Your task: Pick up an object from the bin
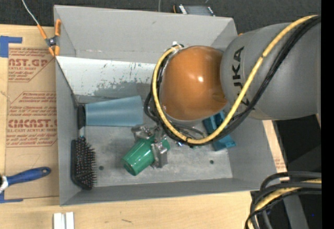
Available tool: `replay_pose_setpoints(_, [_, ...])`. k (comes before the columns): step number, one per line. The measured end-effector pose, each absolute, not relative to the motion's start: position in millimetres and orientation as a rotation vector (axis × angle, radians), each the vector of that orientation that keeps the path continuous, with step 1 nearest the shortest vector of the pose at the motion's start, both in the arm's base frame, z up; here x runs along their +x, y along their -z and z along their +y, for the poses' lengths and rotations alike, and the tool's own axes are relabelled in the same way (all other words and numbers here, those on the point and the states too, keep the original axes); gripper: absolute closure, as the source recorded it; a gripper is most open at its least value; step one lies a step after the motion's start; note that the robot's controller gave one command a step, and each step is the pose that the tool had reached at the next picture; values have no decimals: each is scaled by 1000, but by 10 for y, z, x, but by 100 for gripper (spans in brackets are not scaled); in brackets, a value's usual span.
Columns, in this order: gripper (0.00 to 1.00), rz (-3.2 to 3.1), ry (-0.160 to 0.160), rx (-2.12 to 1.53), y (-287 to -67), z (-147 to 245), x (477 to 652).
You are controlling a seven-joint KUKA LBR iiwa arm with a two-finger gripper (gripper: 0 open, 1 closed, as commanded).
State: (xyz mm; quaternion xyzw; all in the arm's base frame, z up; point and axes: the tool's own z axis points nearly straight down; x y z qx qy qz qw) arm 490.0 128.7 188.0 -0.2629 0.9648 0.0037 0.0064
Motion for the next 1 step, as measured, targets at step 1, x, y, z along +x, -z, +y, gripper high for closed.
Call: replay_pose_setpoints(1, [100,2979,-12,-910,-2692,1465,5150])
